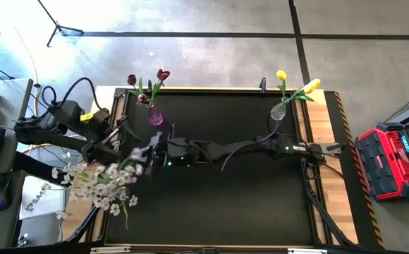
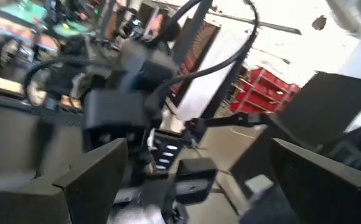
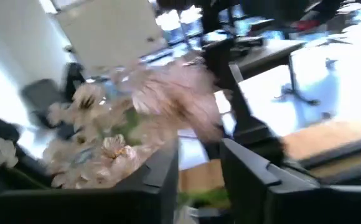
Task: Sort flowers into vase by color
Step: Adjust the white flowers, then return to Home Position
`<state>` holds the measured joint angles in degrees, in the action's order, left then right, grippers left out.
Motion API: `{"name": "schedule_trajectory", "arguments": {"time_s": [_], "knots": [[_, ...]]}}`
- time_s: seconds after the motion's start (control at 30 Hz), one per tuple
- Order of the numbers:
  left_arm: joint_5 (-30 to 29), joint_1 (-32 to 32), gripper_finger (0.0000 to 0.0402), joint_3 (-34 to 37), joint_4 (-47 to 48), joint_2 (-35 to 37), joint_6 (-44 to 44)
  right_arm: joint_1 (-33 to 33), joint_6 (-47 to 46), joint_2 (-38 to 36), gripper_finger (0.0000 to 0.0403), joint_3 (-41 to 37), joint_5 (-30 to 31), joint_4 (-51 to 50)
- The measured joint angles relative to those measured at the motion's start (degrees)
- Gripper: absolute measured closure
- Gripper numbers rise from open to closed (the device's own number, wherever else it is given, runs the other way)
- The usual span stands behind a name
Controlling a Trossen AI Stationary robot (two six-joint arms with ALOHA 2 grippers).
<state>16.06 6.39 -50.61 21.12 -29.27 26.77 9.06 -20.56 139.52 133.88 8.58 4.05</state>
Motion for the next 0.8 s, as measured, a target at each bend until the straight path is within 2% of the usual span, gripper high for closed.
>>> {"name": "schedule_trajectory", "arguments": {"time_s": [0.2,0.33,0.43,0.6,0.8], "knots": [[-3.4,0.0,0.0025,-2.8,3.4,0.5,-9.2,0.2,2.7,-6.1,0.0261,0.0,9.2,-10.8],[-12.4,0.0,0.0025,-8.1,11.3,0.6,-15.2,0.4,4.1,-10.1,0.0254,0.0,13.0,-19.6],[-17.4,0.0,0.0025,-11.3,12.4,0.4,-16.1,0.9,4.3,-12.9,0.0253,0.0,16.7,-26.9],[-18.1,0.0,0.0025,-12.9,12.2,-1.4,-16.9,2.9,5.9,-17.3,0.0253,0.0,24.9,-38.4],[-20.7,0.0,0.0025,-12.0,9.7,-9.4,-22.5,4.1,4.5,-22.3,0.0255,0.0,30.5,-51.3]]}}
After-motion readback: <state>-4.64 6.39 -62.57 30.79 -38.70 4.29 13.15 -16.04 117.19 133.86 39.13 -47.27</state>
